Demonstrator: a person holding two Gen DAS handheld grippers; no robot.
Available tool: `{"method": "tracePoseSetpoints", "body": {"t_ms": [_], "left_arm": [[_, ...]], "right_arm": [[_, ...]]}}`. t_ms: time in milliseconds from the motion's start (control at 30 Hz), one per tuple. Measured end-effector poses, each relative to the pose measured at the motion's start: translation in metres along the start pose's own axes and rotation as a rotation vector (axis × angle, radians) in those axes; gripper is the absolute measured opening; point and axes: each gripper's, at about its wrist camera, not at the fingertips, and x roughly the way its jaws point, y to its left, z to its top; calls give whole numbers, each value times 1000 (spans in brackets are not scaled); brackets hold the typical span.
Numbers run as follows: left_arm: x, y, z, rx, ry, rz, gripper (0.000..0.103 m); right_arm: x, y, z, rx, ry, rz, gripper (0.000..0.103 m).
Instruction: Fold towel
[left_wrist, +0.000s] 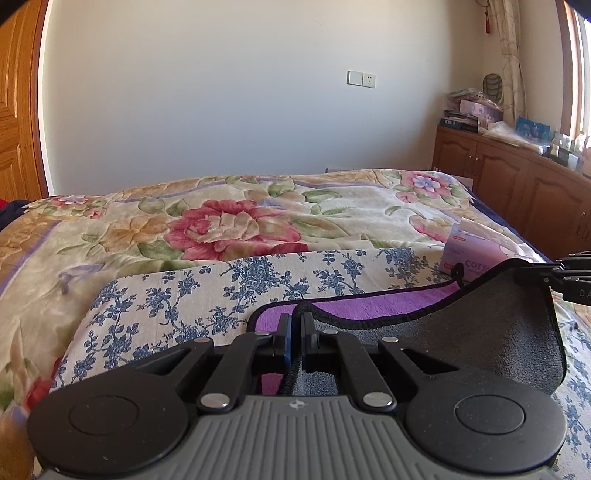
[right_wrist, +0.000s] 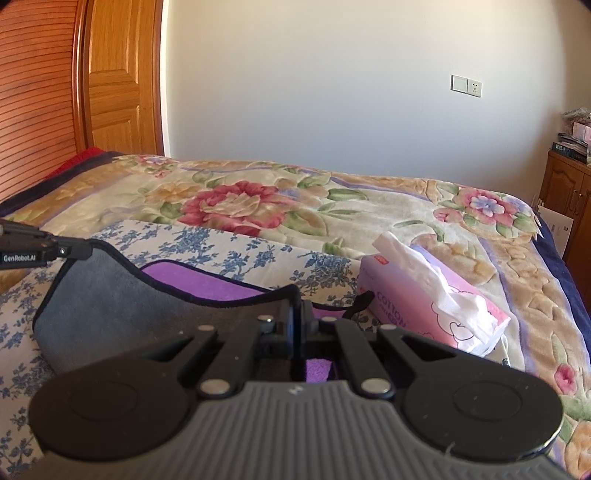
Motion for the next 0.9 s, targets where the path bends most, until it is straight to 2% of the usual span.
{"method": "tracePoseSetpoints", "body": {"t_ms": [900], "left_arm": [[46, 3, 20, 26, -22, 40, 6]], "right_arm": [[30, -8, 16, -130, -41, -68, 4]]}}
